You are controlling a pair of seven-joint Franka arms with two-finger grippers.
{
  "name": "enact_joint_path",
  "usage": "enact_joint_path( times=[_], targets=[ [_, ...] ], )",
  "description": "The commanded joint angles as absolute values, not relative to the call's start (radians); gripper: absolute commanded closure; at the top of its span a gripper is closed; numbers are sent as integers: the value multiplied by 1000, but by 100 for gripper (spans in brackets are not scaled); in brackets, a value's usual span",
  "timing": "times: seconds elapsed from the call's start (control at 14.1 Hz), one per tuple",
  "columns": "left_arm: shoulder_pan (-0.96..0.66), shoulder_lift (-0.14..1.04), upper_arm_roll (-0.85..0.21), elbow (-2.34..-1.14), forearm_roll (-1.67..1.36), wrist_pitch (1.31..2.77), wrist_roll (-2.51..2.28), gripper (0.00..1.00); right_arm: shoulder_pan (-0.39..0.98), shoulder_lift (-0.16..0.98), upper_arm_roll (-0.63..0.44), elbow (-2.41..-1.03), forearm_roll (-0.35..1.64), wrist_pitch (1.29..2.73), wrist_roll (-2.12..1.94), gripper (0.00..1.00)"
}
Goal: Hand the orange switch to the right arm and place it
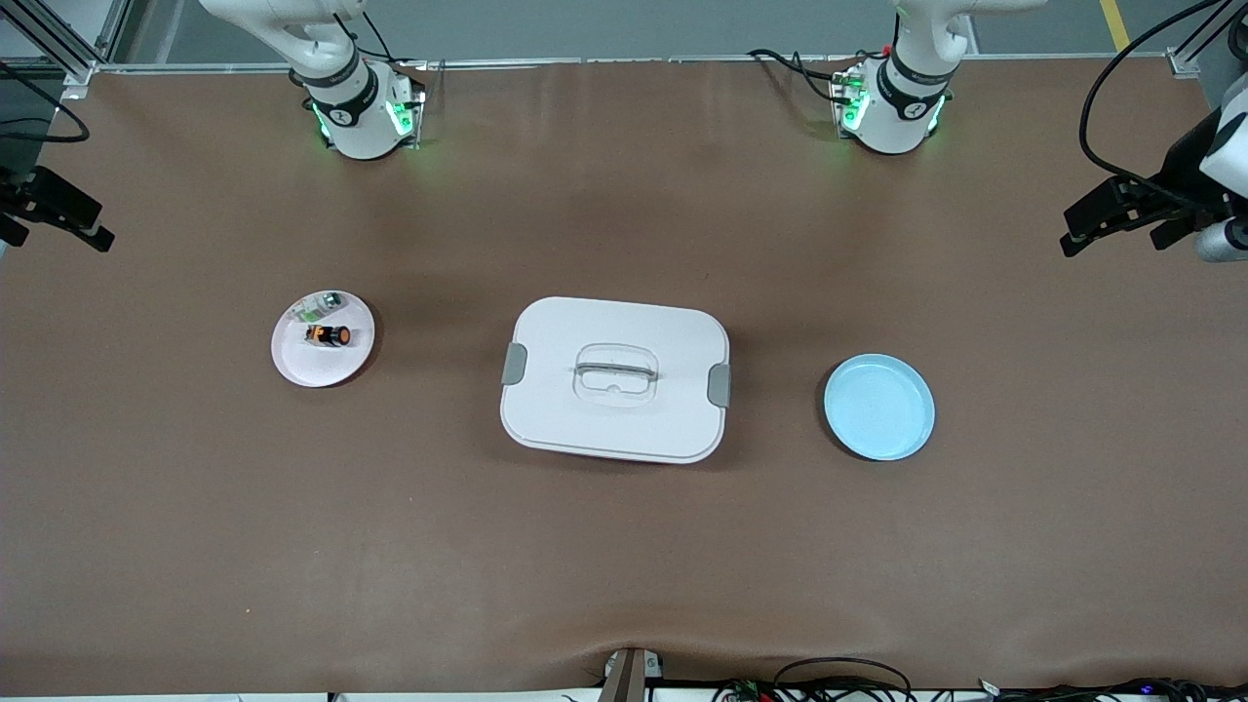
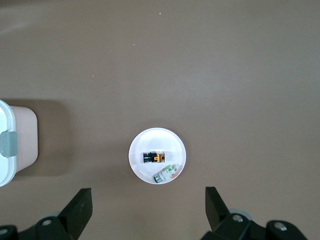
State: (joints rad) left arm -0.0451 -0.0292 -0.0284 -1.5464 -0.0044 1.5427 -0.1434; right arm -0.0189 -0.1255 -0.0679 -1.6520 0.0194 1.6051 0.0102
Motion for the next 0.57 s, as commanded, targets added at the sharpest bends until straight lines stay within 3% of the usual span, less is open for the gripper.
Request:
enact_joint_path(
  times=[0.0, 0.49],
  targets=[
    [-37, -32, -37, -1546, -8, 1548, -144, 0, -32, -158, -57, -1675, 29, 1591, 21, 0],
    [-37, -29, -37, -1545, -6, 1548, -144, 0, -35, -152, -58, -1661, 29, 1580, 21, 0]
  ],
)
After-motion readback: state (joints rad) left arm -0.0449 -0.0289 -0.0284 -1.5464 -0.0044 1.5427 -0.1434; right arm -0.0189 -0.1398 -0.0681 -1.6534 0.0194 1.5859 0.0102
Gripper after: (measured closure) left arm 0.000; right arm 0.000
